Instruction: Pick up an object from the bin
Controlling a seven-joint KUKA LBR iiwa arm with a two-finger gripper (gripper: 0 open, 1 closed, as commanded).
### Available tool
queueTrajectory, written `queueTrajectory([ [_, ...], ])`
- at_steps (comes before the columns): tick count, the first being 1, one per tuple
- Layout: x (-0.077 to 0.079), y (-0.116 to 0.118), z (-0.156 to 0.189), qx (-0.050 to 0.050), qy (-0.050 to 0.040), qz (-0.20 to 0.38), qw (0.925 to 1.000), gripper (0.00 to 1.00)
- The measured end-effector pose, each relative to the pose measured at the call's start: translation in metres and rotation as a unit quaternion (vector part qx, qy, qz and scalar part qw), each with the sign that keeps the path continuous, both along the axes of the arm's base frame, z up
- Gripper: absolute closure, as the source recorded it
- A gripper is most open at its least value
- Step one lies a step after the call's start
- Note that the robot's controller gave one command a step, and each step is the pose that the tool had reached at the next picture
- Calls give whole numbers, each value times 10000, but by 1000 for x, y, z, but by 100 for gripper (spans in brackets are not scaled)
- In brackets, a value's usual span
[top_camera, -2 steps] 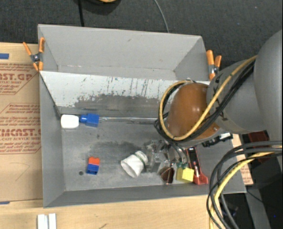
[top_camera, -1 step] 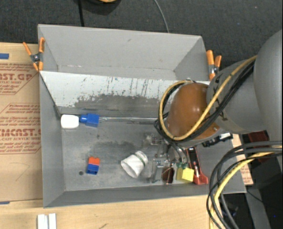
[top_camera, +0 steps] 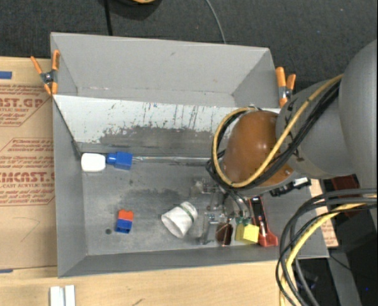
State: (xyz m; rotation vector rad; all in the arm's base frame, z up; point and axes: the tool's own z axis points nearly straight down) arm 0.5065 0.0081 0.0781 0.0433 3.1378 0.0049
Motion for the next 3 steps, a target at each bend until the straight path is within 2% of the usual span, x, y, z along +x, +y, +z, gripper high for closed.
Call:
queueTrajectory([
  [2,-5,4,-5,2,-1,-244,9997,0],
  [3,-3,39,-9,8,-1,-468,9989,100],
])
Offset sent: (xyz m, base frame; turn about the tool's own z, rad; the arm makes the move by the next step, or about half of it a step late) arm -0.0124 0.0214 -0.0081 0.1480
